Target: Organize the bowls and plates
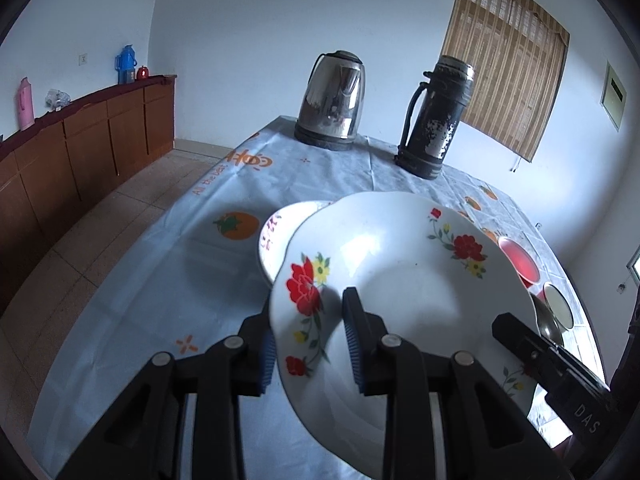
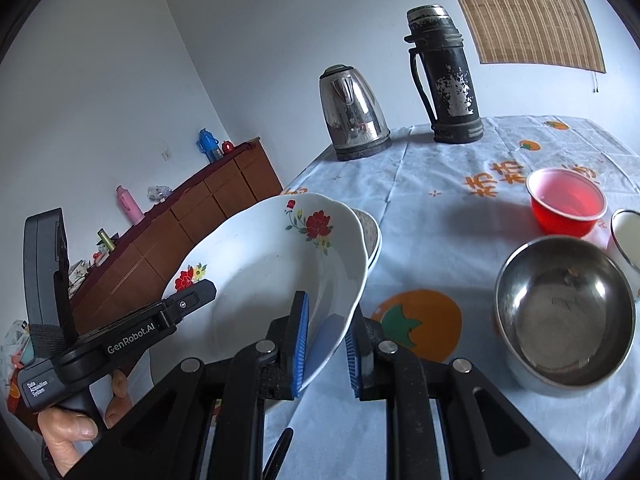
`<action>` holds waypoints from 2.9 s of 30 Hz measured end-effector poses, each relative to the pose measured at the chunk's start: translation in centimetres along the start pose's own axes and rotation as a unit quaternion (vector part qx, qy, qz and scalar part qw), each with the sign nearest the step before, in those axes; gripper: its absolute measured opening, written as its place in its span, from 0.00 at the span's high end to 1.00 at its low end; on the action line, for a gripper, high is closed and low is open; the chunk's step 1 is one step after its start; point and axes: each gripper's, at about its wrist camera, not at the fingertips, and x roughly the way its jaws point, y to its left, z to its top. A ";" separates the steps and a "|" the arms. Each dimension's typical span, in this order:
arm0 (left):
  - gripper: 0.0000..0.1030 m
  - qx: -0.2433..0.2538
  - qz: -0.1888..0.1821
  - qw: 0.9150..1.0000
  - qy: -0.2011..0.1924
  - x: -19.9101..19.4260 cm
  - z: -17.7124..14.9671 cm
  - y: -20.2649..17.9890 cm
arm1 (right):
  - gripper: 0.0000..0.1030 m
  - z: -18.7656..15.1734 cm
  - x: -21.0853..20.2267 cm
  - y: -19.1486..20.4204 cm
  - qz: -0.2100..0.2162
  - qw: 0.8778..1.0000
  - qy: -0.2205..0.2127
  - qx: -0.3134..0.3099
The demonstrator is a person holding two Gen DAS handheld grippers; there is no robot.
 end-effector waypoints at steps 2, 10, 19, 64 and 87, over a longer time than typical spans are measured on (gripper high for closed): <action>0.72 0.002 0.001 1.000 -0.002 0.4 0.5 -0.1 | 0.82 0.5 0.4 -0.2 -0.002 1.000 -0.005 0.002; 0.72 0.004 0.014 1.000 -0.005 3.3 2.6 0.0 | 0.82 2.4 3.2 -0.9 -0.012 1.000 -0.003 0.015; 0.72 0.001 0.019 1.000 0.001 6.0 4.1 0.6 | 0.81 3.4 6.3 -1.0 -0.026 1.000 0.010 0.009; 0.70 0.009 0.052 0.998 0.033 11.4 3.2 1.0 | 0.80 2.6 12.2 -2.7 -0.065 0.997 0.051 -0.002; 0.69 0.022 0.061 0.998 0.028 11.5 3.3 0.8 | 0.67 2.4 11.5 -2.2 -0.080 0.996 0.042 -0.023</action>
